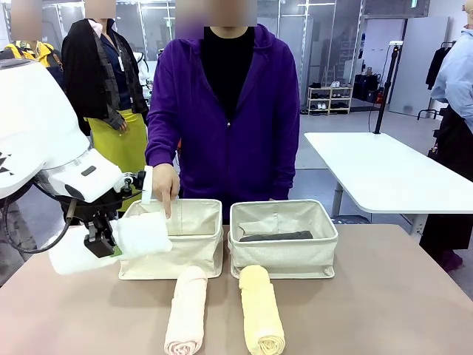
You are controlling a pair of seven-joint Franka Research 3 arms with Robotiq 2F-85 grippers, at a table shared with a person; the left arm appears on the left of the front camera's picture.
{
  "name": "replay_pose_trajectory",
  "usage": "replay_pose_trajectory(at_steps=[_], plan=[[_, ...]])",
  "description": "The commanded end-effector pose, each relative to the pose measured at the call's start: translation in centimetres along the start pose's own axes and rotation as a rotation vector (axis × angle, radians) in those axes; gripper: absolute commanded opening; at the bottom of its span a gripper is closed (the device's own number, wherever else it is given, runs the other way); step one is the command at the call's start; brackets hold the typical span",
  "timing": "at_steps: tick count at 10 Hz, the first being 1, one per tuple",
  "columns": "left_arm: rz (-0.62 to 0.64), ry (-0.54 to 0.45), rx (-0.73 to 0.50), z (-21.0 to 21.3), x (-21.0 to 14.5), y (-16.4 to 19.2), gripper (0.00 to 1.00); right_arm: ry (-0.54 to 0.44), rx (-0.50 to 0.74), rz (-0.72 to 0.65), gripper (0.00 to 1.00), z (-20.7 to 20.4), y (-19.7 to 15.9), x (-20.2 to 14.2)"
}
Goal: Divide the towels into two baskets.
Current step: Pick up one hotel-folded towel from the bottom of the table and place it in the Fabric basket indicated by the person.
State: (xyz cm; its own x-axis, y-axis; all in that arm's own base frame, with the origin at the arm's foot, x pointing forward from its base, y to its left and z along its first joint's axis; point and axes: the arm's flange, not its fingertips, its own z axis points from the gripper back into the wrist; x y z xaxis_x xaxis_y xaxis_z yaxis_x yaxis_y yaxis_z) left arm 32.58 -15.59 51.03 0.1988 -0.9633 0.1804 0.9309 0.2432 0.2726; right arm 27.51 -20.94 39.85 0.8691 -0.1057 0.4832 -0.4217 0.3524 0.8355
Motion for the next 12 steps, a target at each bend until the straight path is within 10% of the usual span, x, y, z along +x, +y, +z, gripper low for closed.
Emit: replay_pose_trajectory(at_steps=[1,2,7,12], plan=[[0.031,0.014,0.000,0.5,-0.3,-0.2,0.22,0.008,0.003,-0.008,1.00,0.3,0.5,-0.2],[0.000,0.000,0.000,0.0,0.0,0.0,0.40,0.008,0.003,-0.008,1.00,0.3,0.5,-0.2],[-0.425,-0.023,0.231,-4.1,7.3,11.0,0.40,0.008,0.003,-0.008,1.00,0.3,0.5,-0.2],[-0.403,0.060,0.246,-10.8,9.0,15.5,0.40,0.008,0.003,-0.008,1.00,0.3,0.5,-0.2]])
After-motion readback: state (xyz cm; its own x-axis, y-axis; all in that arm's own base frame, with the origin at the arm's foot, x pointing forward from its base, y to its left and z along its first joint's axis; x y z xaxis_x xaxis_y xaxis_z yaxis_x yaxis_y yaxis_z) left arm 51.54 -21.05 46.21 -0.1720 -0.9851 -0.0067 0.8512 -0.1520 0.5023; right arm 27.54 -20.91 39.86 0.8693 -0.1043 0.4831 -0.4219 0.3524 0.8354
